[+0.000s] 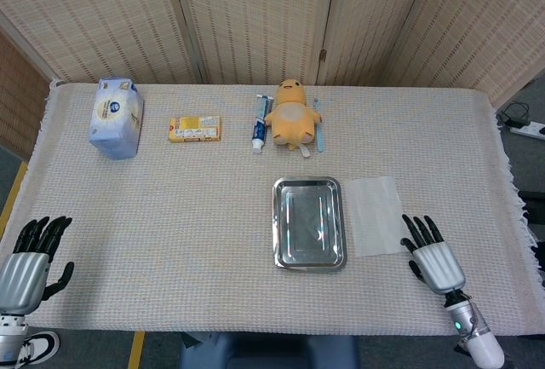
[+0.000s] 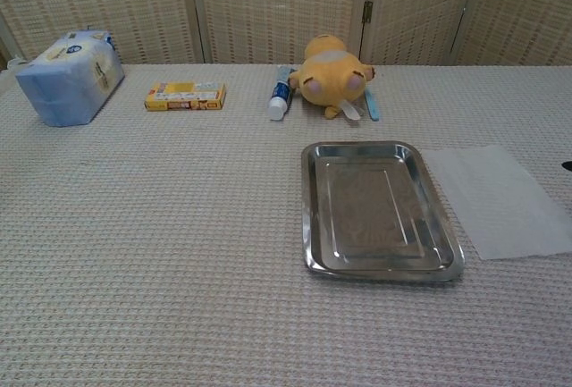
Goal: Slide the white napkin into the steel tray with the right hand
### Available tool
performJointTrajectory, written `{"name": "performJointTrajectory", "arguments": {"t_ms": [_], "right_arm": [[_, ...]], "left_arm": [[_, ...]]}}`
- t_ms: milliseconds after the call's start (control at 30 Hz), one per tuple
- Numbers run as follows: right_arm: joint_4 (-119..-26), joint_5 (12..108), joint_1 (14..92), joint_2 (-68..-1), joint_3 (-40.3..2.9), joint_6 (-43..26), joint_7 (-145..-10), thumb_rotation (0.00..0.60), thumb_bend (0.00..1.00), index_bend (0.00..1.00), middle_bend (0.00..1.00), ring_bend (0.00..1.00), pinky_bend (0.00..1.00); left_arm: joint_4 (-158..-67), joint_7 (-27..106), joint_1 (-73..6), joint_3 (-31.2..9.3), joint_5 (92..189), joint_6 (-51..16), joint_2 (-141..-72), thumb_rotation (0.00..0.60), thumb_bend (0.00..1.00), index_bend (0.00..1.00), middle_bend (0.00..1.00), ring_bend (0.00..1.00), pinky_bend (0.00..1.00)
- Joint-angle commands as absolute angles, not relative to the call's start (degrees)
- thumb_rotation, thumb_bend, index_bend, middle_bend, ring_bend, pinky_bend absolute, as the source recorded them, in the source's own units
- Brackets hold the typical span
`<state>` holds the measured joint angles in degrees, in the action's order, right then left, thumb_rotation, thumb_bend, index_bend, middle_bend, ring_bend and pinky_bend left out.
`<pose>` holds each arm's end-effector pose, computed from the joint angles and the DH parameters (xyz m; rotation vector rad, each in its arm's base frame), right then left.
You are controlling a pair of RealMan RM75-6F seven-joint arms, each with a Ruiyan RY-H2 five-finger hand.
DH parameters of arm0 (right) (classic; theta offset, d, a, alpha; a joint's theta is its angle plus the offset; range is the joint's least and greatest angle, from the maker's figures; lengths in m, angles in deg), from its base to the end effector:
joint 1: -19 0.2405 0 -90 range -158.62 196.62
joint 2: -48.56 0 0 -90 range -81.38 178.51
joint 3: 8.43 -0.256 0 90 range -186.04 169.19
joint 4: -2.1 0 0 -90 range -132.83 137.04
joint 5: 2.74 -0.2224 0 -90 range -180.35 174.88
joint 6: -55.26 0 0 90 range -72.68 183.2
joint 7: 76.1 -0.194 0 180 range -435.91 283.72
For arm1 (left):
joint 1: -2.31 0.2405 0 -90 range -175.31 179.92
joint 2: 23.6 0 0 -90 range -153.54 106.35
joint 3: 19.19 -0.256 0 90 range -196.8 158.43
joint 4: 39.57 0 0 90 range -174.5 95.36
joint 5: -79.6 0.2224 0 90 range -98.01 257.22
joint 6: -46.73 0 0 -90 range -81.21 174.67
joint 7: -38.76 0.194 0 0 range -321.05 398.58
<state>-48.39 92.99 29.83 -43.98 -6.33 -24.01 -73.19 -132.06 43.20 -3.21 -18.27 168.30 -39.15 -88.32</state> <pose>-0.3545 -0.2529 0.0044 1.7612 -0.6474 0.7123 -0.3053 0.2276 0.1365 -1.4641 -0.8394 -0.8792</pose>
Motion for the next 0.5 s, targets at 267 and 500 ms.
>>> {"name": "performJointTrajectory", "arguments": {"t_ms": [267, 500], "right_arm": [[-44.5, 91.7, 30.7, -47.7, -7.4, -24.3, -71.8, 0.600, 0.41, 0.39, 0.05, 0.02, 0.00], [-41.4, 91.3, 31.2, -50.1, -6.9, -22.9, -71.9, 0.600, 0.41, 0.39, 0.05, 0.02, 0.00]], "left_arm": [[-131.9, 41.8, -2.9, -17.9, 167.7, -39.5, -87.8, 0.600, 0.49, 0.10, 0.14, 0.00, 0.04], [-131.7, 41.3, -3.0, -17.9, 167.7, -39.4, -87.7, 0.600, 0.49, 0.08, 0.14, 0.00, 0.03]]}}
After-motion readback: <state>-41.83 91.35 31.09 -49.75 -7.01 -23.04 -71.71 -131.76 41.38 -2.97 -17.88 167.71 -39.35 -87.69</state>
